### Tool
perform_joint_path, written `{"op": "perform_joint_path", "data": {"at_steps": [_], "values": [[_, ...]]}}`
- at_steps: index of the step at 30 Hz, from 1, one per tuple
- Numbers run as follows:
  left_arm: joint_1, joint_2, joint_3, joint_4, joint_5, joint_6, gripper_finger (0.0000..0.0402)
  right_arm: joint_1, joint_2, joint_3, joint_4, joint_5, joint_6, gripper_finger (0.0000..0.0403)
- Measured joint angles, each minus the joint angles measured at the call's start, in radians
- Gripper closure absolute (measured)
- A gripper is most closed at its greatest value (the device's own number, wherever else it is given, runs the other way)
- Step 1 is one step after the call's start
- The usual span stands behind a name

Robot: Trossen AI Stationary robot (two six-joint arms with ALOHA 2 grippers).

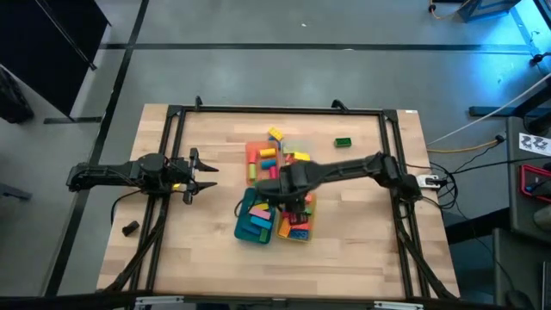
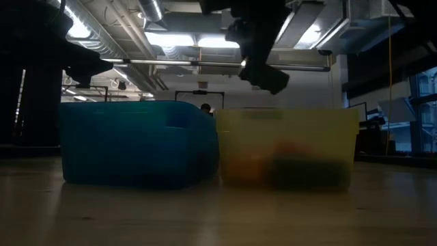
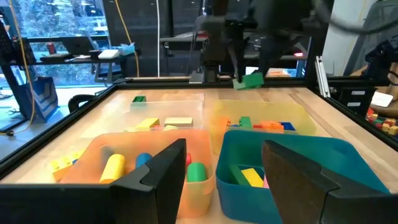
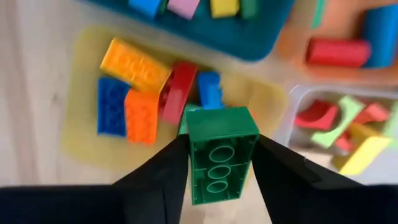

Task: Sort blocks by size
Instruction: Put the top green game piece into the yellow bin, then put the green game piece into the yellow bin

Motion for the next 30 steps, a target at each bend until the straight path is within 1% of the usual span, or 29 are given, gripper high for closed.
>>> {"op": "perform_joint_path", "data": {"at_steps": [3, 5, 12, 14, 15, 17, 19, 25, 30], "values": [[0.000, 0.000, 0.000, 0.000, 0.000, 0.000, 0.0208, 0.039, 0.000, 0.000, 0.048, 0.098, 0.042, 0.0218], [0.000, 0.000, 0.000, 0.000, 0.000, 0.000, 0.0208, 0.058, 0.000, 0.000, 0.070, 0.133, 0.057, 0.0206], [0.000, 0.000, 0.000, 0.000, 0.000, 0.000, 0.0208, 0.092, 0.000, 0.000, 0.053, 0.142, 0.064, 0.0177], [0.000, 0.000, 0.000, 0.000, 0.000, 0.000, 0.0208, 0.090, 0.000, 0.000, -0.022, 0.152, 0.098, 0.0176], [0.000, 0.000, 0.000, 0.000, 0.000, 0.000, 0.0208, 0.084, 0.000, -0.001, -0.067, 0.176, 0.126, 0.0177], [0.000, 0.000, 0.000, 0.000, 0.000, 0.000, 0.0208, 0.060, -0.012, -0.037, -0.049, 0.232, 0.163, 0.0180], [0.000, 0.000, 0.000, 0.000, 0.000, 0.000, 0.0208, 0.027, -0.029, -0.072, -0.062, 0.245, 0.159, 0.0184], [0.000, 0.001, 0.000, 0.000, 0.000, 0.000, 0.0208, -0.109, -0.077, -0.199, -0.058, 0.220, 0.105, 0.0197], [0.000, 0.000, 0.000, 0.000, 0.000, 0.000, 0.0208, -0.249, -0.145, -0.355, -0.053, 0.220, 0.104, 0.0203]]}}
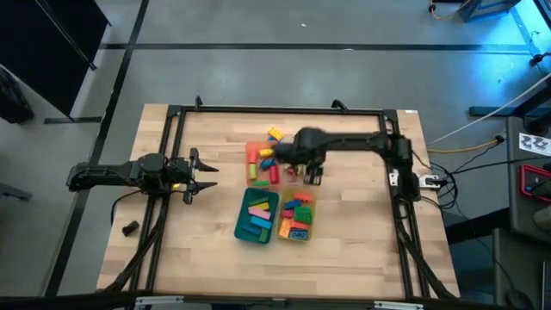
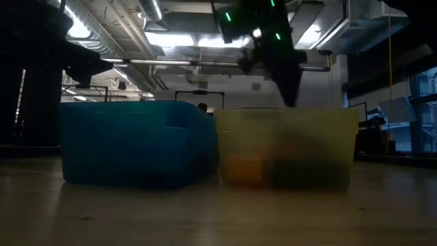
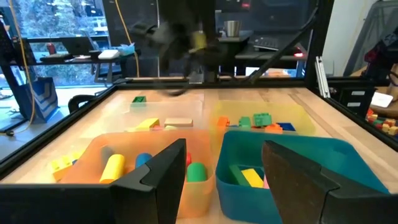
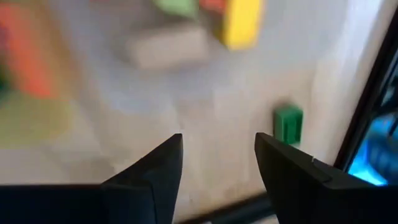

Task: Sort blocks by size
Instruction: Put the green game piece into the yellow bin

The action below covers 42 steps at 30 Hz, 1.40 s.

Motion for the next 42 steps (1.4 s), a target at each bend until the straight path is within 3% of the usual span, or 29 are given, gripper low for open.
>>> {"op": "perform_joint_path", "data": {"at_steps": [8, 15, 21, 27, 36, 42], "values": [[0.000, 0.000, 0.000, 0.000, 0.000, 0.000, 0.0208, -0.221, -0.082, -0.317, 0.001, 0.017, -0.046, 0.0204], [0.000, 0.000, 0.000, 0.000, 0.000, 0.000, 0.0208, -0.369, -0.079, -0.477, 0.097, 0.067, -0.156, 0.0204], [0.000, 0.000, 0.000, 0.000, 0.000, 0.000, 0.0208, -0.440, -0.080, -0.510, 0.186, 0.153, -0.226, 0.0204], [0.000, 0.000, 0.000, 0.000, 0.000, 0.000, 0.0208, -0.470, -0.080, -0.510, 0.349, 0.157, -0.302, 0.0204], [0.000, 0.000, 0.000, 0.000, 0.000, 0.000, 0.0208, -0.470, -0.080, -0.510, 0.416, 0.044, -0.416, 0.0204], [0.000, 0.000, 0.000, 0.000, 0.000, 0.000, 0.0208, -0.487, -0.080, -0.544, 0.498, 0.034, -0.430, 0.0204]]}}
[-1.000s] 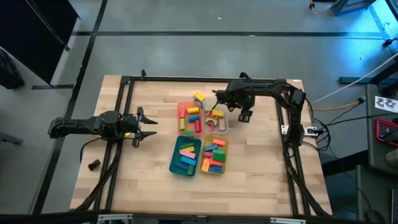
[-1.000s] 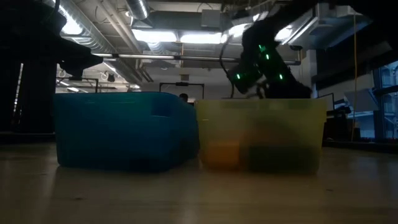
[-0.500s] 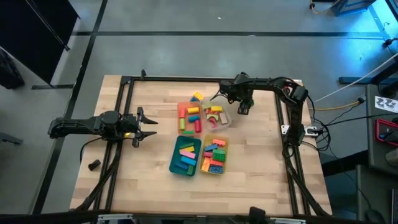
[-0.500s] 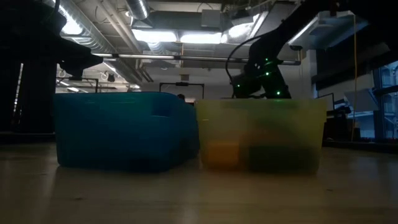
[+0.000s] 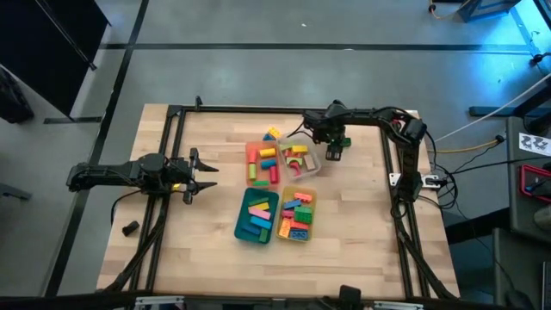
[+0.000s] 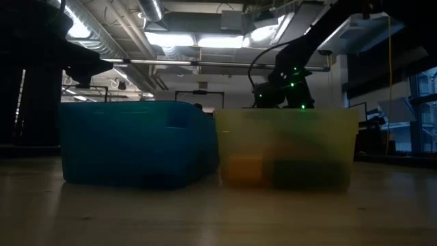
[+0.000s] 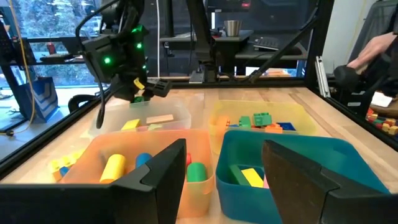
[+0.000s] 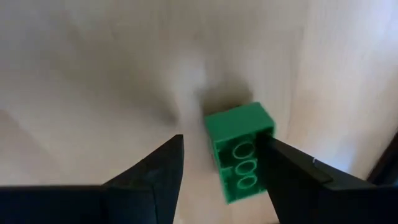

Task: Sort blocks by size
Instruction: Put the green game piece into the yellow bin

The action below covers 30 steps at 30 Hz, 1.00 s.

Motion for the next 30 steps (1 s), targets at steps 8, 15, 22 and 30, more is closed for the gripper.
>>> {"op": "perform_joint_path", "data": {"at_steps": [8, 15, 22, 30], "values": [[0.000, 0.000, 0.000, 0.000, 0.000, 0.000, 0.0208, 0.000, 0.000, -0.046, 0.019, 0.000, -0.009, 0.0234], [0.000, 0.000, 0.000, 0.000, 0.000, 0.000, 0.0208, 0.000, 0.002, -0.030, -0.057, -0.016, 0.059, 0.0316], [0.000, 0.000, 0.000, 0.000, 0.000, 0.000, 0.0208, 0.021, 0.002, 0.073, -0.268, -0.109, 0.179, 0.0316], [0.000, 0.000, 0.000, 0.000, 0.000, 0.000, 0.0208, 0.107, 0.002, 0.219, -0.395, -0.227, 0.264, 0.0316]]}}
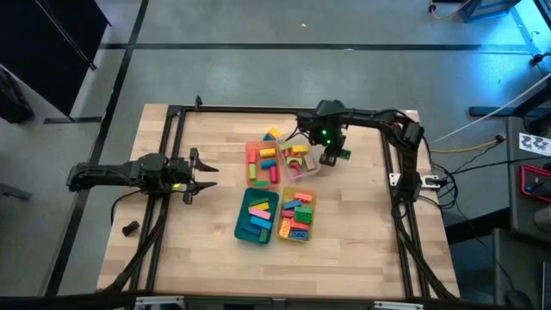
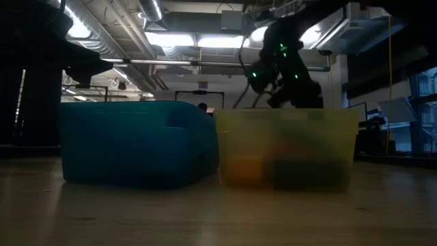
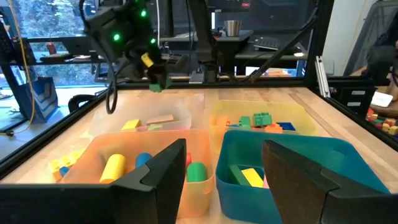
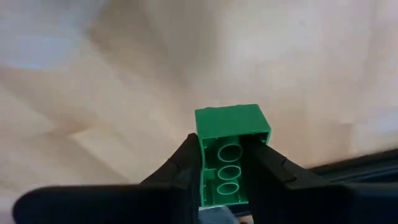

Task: Sort blocks by size
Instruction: Put the green game piece into the yellow bin

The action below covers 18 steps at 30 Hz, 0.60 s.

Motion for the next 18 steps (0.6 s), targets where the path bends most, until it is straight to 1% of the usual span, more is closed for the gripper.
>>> {"op": "perform_joint_path", "data": {"at_steps": [5, 9, 18], "values": [[0.000, 0.000, 0.000, 0.000, 0.000, 0.000, 0.0208, 0.084, 0.000, 0.069, -0.042, -0.106, 0.070, 0.0315], [0.000, 0.000, 0.000, 0.000, 0.000, 0.000, 0.0208, 0.171, 0.000, 0.114, -0.063, -0.170, 0.124, 0.0306], [0.000, 0.000, 0.000, 0.000, 0.000, 0.000, 0.0208, 0.385, -0.001, 0.179, -0.050, -0.181, 0.277, 0.0304]]}}
